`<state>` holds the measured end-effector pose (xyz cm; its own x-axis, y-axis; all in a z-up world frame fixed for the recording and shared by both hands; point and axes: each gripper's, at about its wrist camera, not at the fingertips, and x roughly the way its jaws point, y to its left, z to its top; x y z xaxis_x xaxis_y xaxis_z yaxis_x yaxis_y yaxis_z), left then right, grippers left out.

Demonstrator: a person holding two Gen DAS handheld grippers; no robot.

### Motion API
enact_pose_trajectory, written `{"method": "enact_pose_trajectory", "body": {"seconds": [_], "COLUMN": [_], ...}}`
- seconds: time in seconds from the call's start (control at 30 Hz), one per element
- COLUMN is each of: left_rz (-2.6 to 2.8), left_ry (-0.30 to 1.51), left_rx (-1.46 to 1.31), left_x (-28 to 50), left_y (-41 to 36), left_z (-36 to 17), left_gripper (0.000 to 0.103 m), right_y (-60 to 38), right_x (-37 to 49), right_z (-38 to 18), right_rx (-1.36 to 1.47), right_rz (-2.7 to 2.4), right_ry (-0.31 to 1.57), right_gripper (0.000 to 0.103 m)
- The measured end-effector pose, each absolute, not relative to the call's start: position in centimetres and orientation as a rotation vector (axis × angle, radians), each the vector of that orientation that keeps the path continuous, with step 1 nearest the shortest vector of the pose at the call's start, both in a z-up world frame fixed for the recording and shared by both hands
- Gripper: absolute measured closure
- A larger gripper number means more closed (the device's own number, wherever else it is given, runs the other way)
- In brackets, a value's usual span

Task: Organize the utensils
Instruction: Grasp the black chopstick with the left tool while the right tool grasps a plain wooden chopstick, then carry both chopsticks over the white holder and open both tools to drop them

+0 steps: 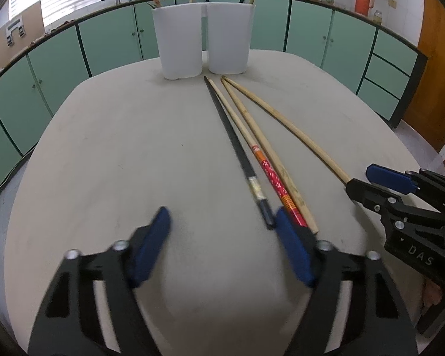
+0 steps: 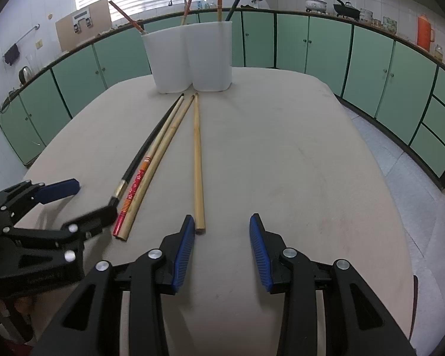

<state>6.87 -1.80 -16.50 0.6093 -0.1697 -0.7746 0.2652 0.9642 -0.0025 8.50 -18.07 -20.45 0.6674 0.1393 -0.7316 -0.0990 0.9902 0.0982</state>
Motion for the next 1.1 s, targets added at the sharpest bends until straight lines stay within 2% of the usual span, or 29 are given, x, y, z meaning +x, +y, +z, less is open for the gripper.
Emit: {"method": "enact_pose_trajectory", "body": {"seconds": [0.03, 0.1, 0.17, 0.3, 0.43, 0.63, 0.77, 0.83, 0.93, 1.0, 1.03, 1.1], "left_rz": [-0.258, -0.266, -0.269, -0.263, -0.251, -0.24, -0.244, -0.246, -0.252, -0.259, -0.263, -0.264], "left_ry": [0.878, 0.873, 0.873, 0.877, 0.881, 0.876, 0.871, 0.87, 0.867, 0.87, 0.872, 0.87], "left_rx": [0.112, 0.104, 0.097, 0.097, 0.082, 0.08, 0.06, 0.053, 0.034, 0.018, 0.012, 0.011], "left_x": [6.9, 6.8, 6.8, 6.7, 6.7, 6.7, 6.9, 7.0, 6.9, 7.0, 7.0, 7.0], "left_y": [-1.8, -1.7, -1.4, -0.7, 0.2, 0.3, 0.5, 0.5, 0.5, 0.7, 0.7, 0.6], "left_z": [-16.4, -16.3, -16.4, -16.3, -16.2, -16.3, -16.4, -16.4, -16.5, -16.5, -16.6, -16.5], "left_gripper": [0.049, 0.067, 0.079, 0.088, 0.088, 0.082, 0.069, 0.069, 0.073, 0.094, 0.097, 0.097], "right_y": [-18.1, -18.2, -18.3, -18.0, -17.8, -17.6, -17.5, -17.4, -17.5, -17.6, -17.6, -17.6], "right_x": [8.5, 8.4, 8.4, 8.2, 8.2, 8.4, 8.6, 8.6, 8.7, 8.8, 8.8, 8.8], "right_z": [-20.5, -20.4, -20.4, -20.4, -20.4, -20.4, -20.5, -20.5, -20.5, -20.5, -20.5, -20.5], "right_rx": [0.052, 0.054, 0.054, 0.033, 0.019, 0.018, 0.012, 0.003, 0.003, 0.005, 0.004, 0.006], "right_rz": [0.136, 0.141, 0.154, 0.197, 0.212, 0.21, 0.207, 0.206, 0.2, 0.202, 0.203, 0.204], "right_ry": [0.829, 0.828, 0.828, 0.828, 0.827, 0.823, 0.82, 0.819, 0.819, 0.82, 0.82, 0.82], "right_gripper": [0.065, 0.065, 0.064, 0.062, 0.062, 0.062, 0.07, 0.074, 0.085, 0.094, 0.096, 0.096]}}
